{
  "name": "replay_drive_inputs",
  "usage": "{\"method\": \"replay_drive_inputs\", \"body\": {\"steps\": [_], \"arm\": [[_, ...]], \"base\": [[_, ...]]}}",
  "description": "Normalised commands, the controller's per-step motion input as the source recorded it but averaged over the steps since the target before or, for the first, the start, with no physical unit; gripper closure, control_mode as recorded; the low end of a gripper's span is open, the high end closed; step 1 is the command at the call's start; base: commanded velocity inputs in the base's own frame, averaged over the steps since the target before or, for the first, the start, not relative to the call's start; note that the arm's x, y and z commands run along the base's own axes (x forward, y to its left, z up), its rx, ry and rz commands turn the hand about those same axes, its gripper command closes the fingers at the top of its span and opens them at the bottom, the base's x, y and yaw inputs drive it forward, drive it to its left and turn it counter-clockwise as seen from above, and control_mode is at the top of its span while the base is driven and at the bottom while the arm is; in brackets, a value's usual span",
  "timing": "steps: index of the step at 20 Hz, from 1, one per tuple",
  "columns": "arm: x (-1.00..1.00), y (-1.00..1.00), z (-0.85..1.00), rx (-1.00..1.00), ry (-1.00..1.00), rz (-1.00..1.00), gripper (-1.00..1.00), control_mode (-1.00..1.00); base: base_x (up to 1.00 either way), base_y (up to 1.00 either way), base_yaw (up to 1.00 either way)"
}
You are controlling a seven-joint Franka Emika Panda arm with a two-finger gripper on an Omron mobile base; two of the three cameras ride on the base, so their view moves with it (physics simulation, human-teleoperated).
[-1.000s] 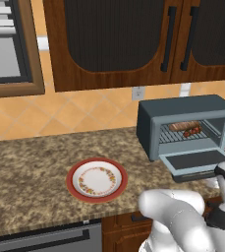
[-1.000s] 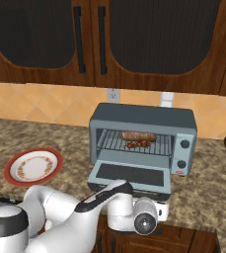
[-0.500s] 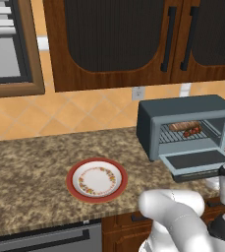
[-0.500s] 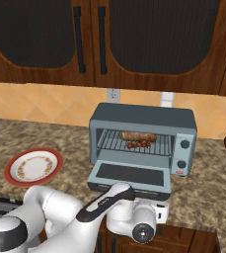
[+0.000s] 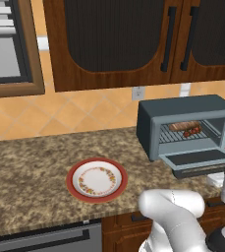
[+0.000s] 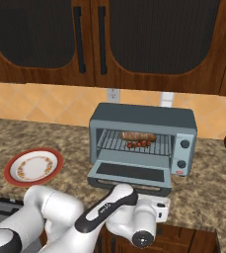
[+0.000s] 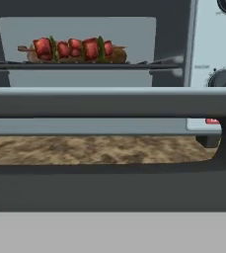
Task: Pick up the kebab skewer and baguette bread, and place them inside the toaster oven. Close the toaster oven door and start by setting the timer.
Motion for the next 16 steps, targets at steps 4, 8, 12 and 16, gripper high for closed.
{"method": "replay_drive_inputs", "body": {"steps": [4, 8, 12, 16], "arm": [[0.42, 0.0, 0.41, 0.03, -0.05, 0.0, -1.0, -1.0], [0.37, 0.0, 0.7, 0.02, -0.01, 0.0, -1.0, -1.0], [0.21, 0.0, 1.0, 0.0, 0.0, 0.0, -1.0, -1.0], [0.2, 0.0, 1.0, 0.0, 0.01, 0.0, -1.0, -1.0]], "base": [[0.0, 0.0, 0.0], [0.0, 0.0, 0.0], [0.0, 0.0, 0.0], [0.0, 0.0, 0.0]]}}
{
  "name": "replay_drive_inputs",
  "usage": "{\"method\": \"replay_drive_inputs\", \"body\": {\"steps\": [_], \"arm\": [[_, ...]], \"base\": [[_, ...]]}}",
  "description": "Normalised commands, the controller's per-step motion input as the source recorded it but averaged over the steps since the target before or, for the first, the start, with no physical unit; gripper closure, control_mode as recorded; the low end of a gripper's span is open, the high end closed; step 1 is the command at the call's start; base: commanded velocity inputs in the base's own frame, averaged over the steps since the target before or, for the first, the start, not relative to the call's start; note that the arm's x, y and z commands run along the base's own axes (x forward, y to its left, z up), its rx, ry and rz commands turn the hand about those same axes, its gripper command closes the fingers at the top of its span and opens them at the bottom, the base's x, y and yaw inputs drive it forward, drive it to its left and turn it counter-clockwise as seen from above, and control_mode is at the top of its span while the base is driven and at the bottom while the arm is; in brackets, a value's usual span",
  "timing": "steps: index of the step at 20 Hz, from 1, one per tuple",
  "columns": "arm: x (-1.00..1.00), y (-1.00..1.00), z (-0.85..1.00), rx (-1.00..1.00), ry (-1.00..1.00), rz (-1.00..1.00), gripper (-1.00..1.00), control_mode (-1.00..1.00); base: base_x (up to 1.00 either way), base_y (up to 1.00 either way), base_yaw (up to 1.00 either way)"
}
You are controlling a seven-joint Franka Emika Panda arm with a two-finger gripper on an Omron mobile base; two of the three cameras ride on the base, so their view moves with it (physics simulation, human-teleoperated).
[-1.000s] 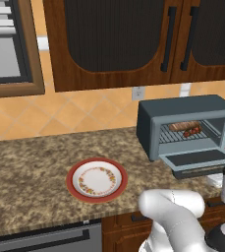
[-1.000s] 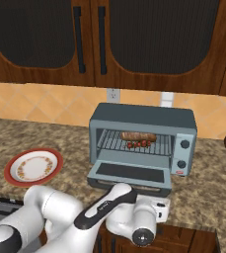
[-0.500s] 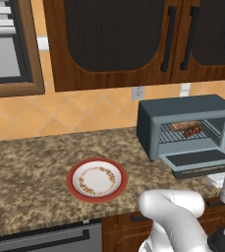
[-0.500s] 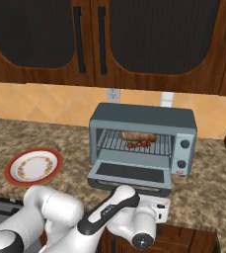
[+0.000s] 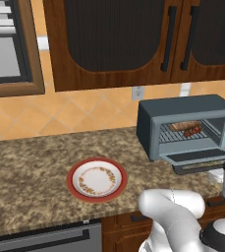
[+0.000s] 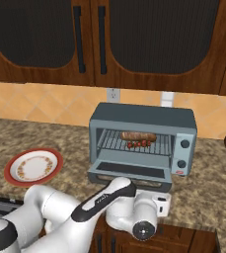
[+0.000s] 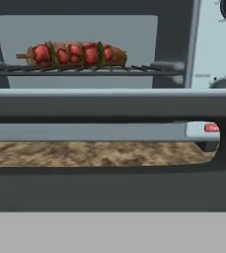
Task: Pick up the kebab skewer and baguette bread, and place them inside the toaster oven. Close the toaster oven door and start by setting the timer.
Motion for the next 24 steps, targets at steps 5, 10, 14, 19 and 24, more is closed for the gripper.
{"method": "replay_drive_inputs", "body": {"steps": [5, 10, 14, 19, 24], "arm": [[0.38, 0.0, 1.0, 0.04, 0.0, 0.0, -1.0, -1.0], [0.38, 0.0, 1.0, 0.09, -0.07, 0.0, -1.0, -1.0], [0.37, 0.0, 1.0, 0.12, -0.16, 0.0, -1.0, -1.0], [0.45, 0.0, 1.0, 0.11, -0.08, 0.0, -1.0, -1.0], [0.53, 0.03, 1.0, 0.09, -0.06, 0.0, -1.0, -1.0]], "base": [[0.0, 0.0, 0.0], [0.0, 0.0, 0.0], [0.0, 0.0, 0.0], [0.0, 0.0, 0.0], [0.0, 0.0, 0.0]]}}
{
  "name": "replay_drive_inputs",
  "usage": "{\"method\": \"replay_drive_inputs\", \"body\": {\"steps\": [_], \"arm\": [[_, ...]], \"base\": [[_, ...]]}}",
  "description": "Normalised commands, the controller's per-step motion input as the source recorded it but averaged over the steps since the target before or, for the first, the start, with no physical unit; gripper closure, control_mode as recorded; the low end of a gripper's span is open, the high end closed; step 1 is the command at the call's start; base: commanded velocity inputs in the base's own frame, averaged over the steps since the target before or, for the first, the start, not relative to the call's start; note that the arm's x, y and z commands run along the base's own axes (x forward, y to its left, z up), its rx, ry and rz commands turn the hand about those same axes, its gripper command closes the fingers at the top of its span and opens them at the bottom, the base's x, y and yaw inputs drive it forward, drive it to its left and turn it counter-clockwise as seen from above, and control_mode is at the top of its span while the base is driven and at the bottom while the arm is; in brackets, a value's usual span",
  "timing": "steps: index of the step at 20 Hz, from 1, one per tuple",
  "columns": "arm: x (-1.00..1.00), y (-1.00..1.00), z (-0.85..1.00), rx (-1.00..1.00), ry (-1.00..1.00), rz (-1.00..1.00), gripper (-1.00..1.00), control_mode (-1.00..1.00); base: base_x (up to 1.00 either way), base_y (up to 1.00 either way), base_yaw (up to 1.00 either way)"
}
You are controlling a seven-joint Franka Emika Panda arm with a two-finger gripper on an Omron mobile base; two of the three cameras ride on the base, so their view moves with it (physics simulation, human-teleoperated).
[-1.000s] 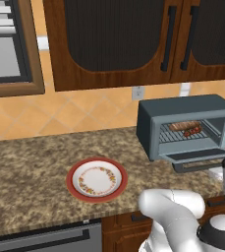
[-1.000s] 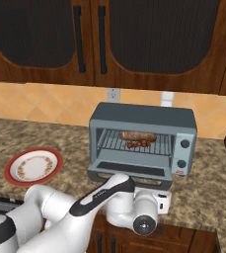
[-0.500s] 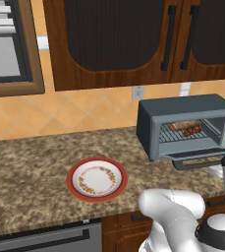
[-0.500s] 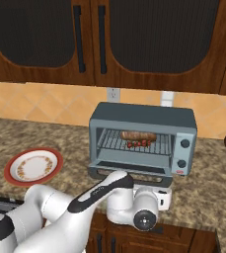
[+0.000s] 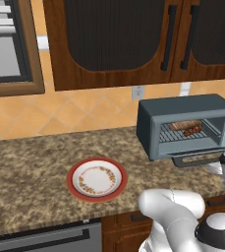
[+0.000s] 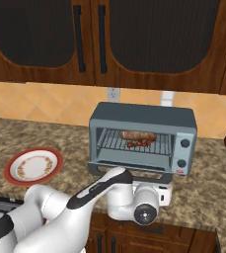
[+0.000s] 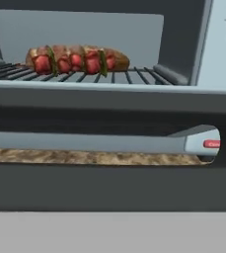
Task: Pick up the kebab skewer and baguette bread, and place them inside the toaster oven. Close the toaster oven door and start by setting the timer.
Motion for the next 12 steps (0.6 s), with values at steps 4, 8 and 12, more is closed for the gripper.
{"method": "replay_drive_inputs", "body": {"steps": [4, 8, 12], "arm": [[0.68, 0.04, 1.0, 0.1, -0.1, 0.0, -1.0, -1.0], [0.49, 0.0, 1.0, 0.12, -0.17, 0.0, -1.0, -1.0], [0.37, 0.06, 1.0, 0.1, -0.2, 0.0, -1.0, -1.0]], "base": [[0.0, 0.0, 0.0], [0.0, 0.0, 0.0], [0.0, 0.0, 0.0]]}}
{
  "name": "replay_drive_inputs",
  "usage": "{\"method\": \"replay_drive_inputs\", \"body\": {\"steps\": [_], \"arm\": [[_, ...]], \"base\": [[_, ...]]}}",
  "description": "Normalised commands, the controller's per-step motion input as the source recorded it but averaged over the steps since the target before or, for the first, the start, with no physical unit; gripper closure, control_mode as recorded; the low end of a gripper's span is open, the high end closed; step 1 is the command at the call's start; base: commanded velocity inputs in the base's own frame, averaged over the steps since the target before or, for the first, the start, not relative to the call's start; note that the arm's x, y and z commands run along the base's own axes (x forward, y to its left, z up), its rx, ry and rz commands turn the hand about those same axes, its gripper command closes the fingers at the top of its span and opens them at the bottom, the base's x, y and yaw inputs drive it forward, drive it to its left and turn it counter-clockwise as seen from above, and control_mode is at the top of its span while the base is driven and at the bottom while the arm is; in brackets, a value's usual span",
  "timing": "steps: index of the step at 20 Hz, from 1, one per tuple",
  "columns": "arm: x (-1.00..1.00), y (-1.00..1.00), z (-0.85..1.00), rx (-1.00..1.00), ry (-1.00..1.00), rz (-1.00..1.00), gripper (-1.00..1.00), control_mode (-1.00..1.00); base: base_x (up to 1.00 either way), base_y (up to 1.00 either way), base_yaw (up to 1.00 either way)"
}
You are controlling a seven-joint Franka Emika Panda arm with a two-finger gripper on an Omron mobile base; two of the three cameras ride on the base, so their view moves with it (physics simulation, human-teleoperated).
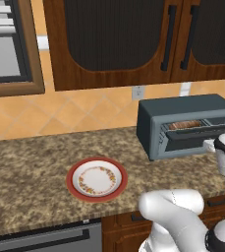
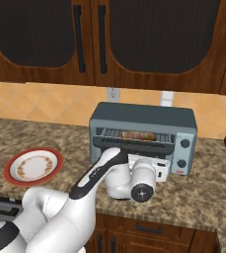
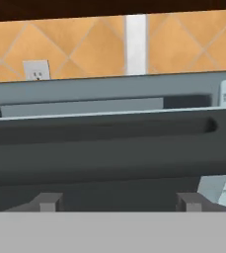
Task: Pick up the kebab skewer and baguette bread, and place them inside the toaster oven. Close the toaster oven door and start by setting the timer.
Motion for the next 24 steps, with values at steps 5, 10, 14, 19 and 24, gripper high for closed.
{"method": "replay_drive_inputs", "body": {"steps": [5, 10, 14, 19, 24], "arm": [[0.41, 0.03, 0.36, 0.01, -0.01, -0.01, -1.0, -1.0], [0.24, 0.0, 0.06, 0.0, 0.02, 0.0, -1.0, -1.0], [0.13, 0.0, 0.0, 0.0, 0.02, 0.0, -1.0, -1.0], [0.27, 0.0, 0.0, 0.0, 0.01, 0.0, -1.0, -1.0], [0.26, 0.0, 0.0, 0.0, 0.03, 0.0, -1.0, -1.0]], "base": [[0.0, 0.0, 0.0], [0.0, 0.0, 0.0], [0.0, 0.0, 0.0], [0.0, 0.0, 0.0], [0.0, 0.0, 0.0]]}}
